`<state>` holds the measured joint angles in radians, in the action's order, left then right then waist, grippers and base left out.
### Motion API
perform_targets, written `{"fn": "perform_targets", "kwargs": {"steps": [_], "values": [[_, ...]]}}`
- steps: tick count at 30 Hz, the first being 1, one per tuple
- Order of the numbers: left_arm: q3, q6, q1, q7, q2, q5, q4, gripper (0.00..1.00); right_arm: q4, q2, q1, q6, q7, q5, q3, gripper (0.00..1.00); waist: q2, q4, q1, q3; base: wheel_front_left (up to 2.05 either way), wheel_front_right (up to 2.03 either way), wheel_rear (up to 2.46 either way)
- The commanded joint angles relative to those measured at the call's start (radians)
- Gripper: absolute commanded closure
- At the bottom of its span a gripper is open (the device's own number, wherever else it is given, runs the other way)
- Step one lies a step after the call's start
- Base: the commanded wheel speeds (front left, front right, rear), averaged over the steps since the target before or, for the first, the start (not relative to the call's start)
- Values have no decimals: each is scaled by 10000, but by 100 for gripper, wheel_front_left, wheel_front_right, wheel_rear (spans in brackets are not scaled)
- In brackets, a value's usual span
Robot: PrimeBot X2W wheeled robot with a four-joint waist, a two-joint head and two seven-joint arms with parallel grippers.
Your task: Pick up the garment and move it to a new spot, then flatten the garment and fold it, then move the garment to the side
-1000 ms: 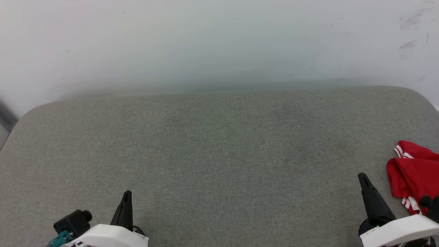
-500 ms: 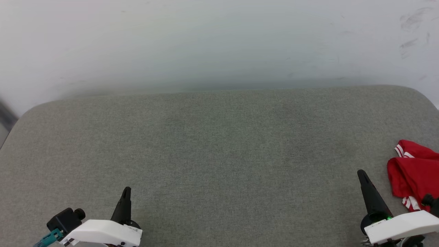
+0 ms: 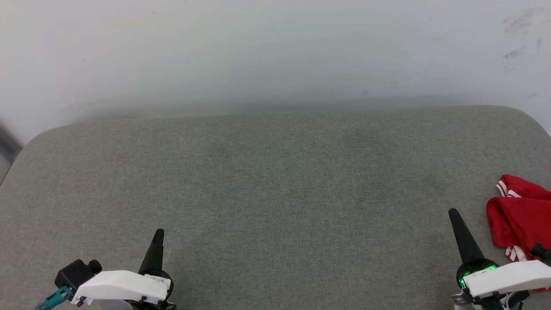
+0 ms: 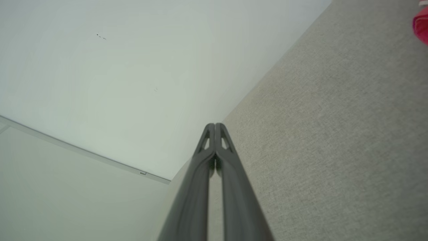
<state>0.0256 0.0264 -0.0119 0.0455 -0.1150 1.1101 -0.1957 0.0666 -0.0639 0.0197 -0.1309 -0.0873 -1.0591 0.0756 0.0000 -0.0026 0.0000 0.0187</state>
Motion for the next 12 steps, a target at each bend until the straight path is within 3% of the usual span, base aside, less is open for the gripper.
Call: {"fn": "perform_targets", "kwargs": {"steps": [1, 12], "values": [[-77, 83, -291, -63, 1, 232, 64, 100, -5, -74, -275, 1, 39, -257, 20, 100, 0, 1, 0, -3, 0, 0, 0], [-325, 290, -448, -362, 116, 1272, -54, 100, 373, -70, -518, 2, 12, -1412, 50, 100, 0, 5, 0, -40, 0, 0, 0]]}}
